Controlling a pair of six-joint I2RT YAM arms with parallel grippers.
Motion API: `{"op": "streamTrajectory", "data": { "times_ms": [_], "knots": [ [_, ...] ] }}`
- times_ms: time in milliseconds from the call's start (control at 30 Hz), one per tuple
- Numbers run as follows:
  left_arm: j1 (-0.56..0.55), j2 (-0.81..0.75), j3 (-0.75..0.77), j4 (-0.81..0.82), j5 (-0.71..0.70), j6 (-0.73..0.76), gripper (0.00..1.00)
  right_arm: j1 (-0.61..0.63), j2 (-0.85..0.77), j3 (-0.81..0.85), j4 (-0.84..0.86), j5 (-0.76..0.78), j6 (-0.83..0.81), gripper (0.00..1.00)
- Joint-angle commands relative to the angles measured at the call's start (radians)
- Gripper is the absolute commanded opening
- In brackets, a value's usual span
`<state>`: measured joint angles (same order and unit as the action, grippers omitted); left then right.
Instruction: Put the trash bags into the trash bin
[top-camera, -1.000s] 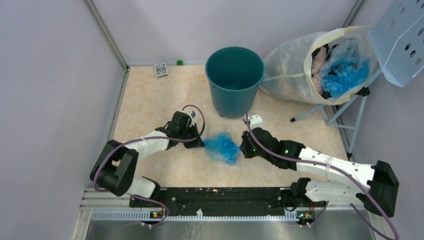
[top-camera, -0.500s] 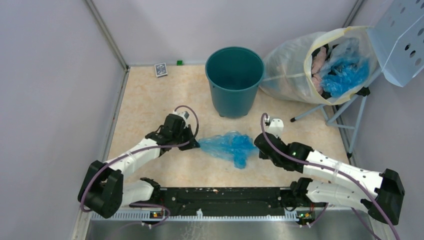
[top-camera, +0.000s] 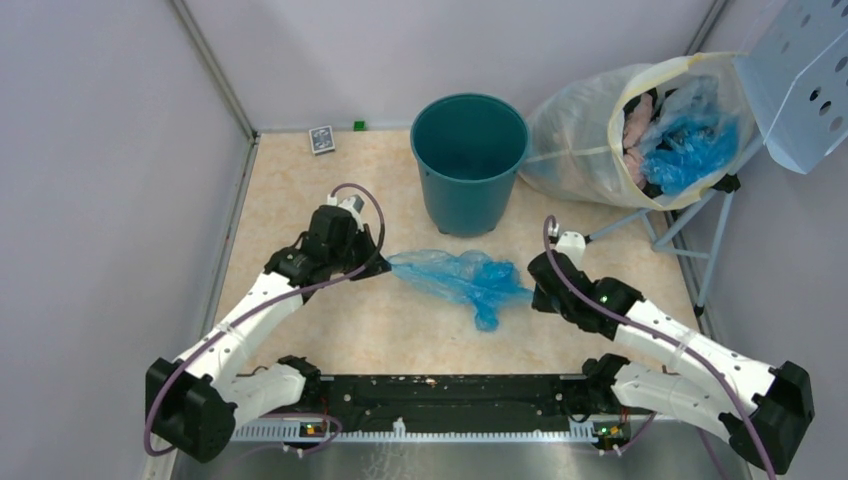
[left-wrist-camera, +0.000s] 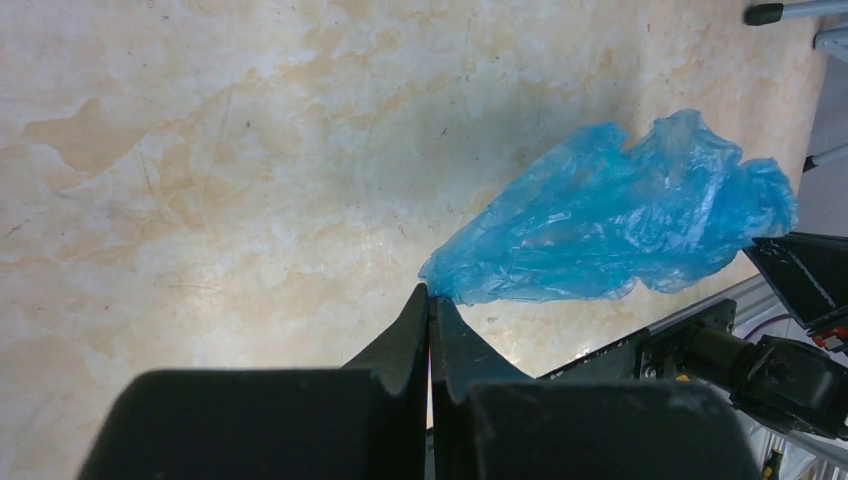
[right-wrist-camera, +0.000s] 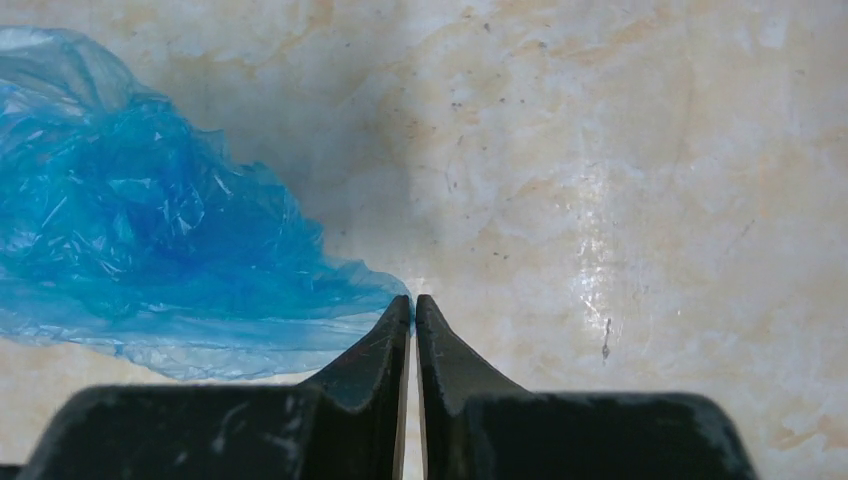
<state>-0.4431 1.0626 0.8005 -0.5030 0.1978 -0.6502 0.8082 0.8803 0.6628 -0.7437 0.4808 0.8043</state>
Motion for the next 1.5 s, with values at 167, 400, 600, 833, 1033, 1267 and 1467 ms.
{"op": "streamTrajectory", "data": {
  "times_ms": [167,400,600,833,1033,1267,1467],
  "knots": [
    [0.007,0.001,0.111,0.045,0.261,0.074,0.0,-0.006,0.073,0.157,0.238,-0.415,-0.357,0.52],
    [0.006,0.071,0.12,0.034,0.311,0.114,0.0,-0.006,0.195,0.199,0.33,-0.462,-0.396,0.62],
    [0.008,0.089,0.129,0.026,0.298,0.117,0.0,-0.01,0.274,0.23,0.332,-0.428,-0.373,0.67],
    [0.021,0.129,0.132,0.004,0.319,0.098,0.0,-0.015,0.234,0.17,0.333,-0.439,-0.385,0.72],
    [0.072,0.139,0.11,-0.002,0.313,0.075,0.0,-0.015,0.19,0.16,0.305,-0.501,-0.422,0.71],
    [0.171,0.154,0.053,0.073,0.451,0.029,0.0,-0.015,0.124,0.035,0.284,-0.523,-0.4,0.72],
    [0.19,0.148,0.035,0.1,0.48,0.004,0.0,0.001,0.168,-0.038,0.404,-0.602,-0.385,0.71]
  ]
}}
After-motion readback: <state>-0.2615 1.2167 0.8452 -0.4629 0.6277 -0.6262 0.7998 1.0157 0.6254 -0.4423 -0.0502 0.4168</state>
